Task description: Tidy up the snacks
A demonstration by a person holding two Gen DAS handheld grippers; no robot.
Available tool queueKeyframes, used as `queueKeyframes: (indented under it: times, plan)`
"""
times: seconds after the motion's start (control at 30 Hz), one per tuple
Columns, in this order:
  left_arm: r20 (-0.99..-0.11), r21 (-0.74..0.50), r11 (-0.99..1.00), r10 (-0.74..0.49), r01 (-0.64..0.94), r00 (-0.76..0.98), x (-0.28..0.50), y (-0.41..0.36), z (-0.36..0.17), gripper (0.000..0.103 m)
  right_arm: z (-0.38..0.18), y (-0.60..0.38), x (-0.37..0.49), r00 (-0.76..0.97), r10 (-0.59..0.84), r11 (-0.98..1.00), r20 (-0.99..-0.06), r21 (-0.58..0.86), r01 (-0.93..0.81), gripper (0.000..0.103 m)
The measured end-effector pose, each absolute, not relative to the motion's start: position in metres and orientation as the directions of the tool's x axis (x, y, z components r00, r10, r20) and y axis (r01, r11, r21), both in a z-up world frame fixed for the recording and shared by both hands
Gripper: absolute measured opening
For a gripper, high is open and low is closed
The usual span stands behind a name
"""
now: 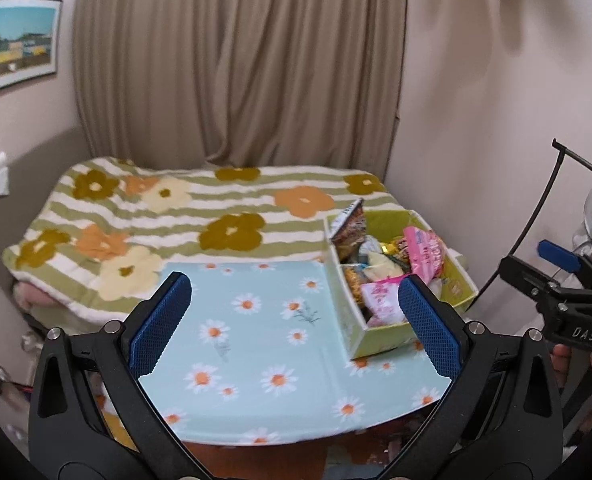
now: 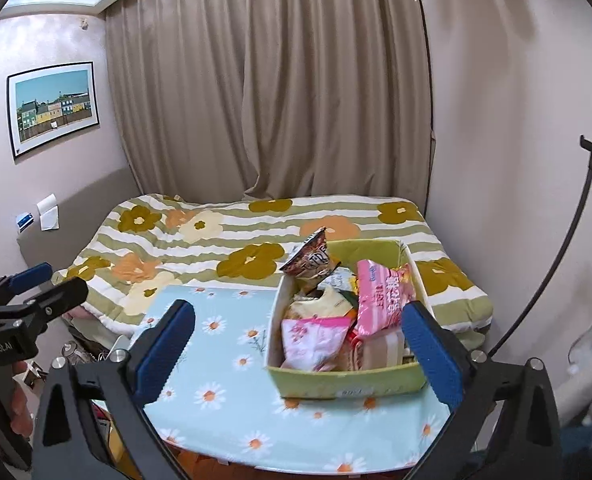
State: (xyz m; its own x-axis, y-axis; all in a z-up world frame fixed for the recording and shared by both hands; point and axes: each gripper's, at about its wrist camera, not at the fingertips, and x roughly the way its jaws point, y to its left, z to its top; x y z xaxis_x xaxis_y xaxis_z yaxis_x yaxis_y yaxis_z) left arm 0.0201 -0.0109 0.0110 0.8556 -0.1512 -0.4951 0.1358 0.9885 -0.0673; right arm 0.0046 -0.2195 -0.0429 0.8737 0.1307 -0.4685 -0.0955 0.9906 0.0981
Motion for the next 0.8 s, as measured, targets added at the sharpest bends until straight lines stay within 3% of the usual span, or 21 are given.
queueKeyframes:
  times: [0.3, 0.8]
  plan:
    - [-0.467, -0.064, 0.993, -0.122, 0.104, 0.876, -0.030, 0.018, 0.004, 0.103, -0.045, -0.201, -0.025, 0.878, 0.103, 0.994, -0.467, 0.081, -0.074, 0.103]
    - [-0.456, -0.056, 0.992, -0.125, 0.111, 0.881, -0.042, 0.013, 0.004, 0.103, -0.043, -0.199, -0.033, 0.885, 0.095, 0.995, -0.456, 0.074, -0.069, 0.103]
